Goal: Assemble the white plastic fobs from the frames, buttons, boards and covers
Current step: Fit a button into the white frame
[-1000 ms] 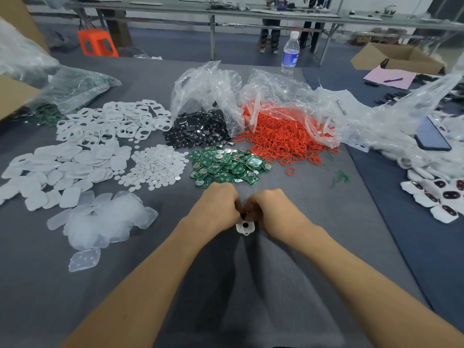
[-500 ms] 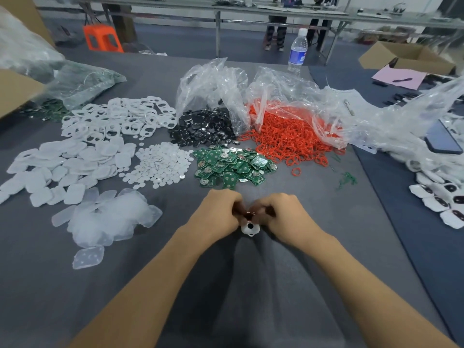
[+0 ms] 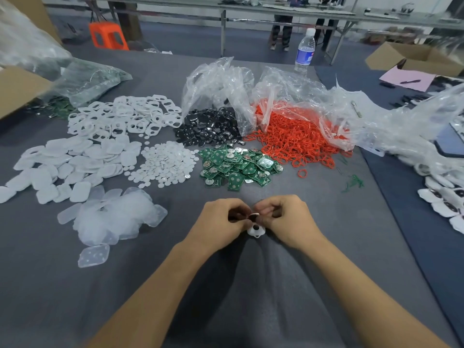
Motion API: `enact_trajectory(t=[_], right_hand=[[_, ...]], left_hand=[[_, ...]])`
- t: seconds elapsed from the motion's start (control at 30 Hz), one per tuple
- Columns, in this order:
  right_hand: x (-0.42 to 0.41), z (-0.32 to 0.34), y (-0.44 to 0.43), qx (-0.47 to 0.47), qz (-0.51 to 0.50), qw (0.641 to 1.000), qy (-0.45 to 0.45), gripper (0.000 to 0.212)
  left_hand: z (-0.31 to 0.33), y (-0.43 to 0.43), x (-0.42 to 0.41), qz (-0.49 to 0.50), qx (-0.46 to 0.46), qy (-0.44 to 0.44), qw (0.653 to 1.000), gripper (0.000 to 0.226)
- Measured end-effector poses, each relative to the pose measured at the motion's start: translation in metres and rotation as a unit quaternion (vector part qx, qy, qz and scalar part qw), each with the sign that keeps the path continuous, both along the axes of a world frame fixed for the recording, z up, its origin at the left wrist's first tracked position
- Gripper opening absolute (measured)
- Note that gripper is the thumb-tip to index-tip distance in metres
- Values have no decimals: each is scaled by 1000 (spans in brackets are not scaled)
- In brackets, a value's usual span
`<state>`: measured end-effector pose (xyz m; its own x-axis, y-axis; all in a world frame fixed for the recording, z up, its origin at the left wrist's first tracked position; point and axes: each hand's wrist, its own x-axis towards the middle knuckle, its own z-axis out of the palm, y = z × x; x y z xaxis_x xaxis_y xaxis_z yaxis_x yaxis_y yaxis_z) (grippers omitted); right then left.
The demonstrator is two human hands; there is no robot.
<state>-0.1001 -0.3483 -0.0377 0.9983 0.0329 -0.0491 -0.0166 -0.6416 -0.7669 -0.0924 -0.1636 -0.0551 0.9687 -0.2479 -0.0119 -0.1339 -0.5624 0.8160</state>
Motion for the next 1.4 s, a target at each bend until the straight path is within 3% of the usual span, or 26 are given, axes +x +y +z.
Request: enact_trajectory(t=[0.27,0.43,0.63,0.8,1.0,1.17,1.4], right_hand=[[0,-2,7,-55,-35,997,-33,24],[1,-1,13,-115,3,993,-32,29],[2,-6,5,-66,-38,996,-49,21],[-2,-9,5,-43,-25,997,-59,19],[-4,-6,-2,-62,63,995,-54,16],[-4,-4,-6,-121,123,977,-125,15],[-1,2,-8,-147,147,968,-138,11]], left_hand=[[-6,-1,-5,16,-39,1,999,20],[-9,0,-5,25,-57,3,998,21],[-12,-2,-7,31,-95,5,995,25],[-15,-6,-11,42,-116,-34,992,14],[-19,-8,-12,46,-123,-55,990,15],[-22,-6,-13,39,-98,-84,991,20],[-21,-7,-14,51,-107,-74,990,20]])
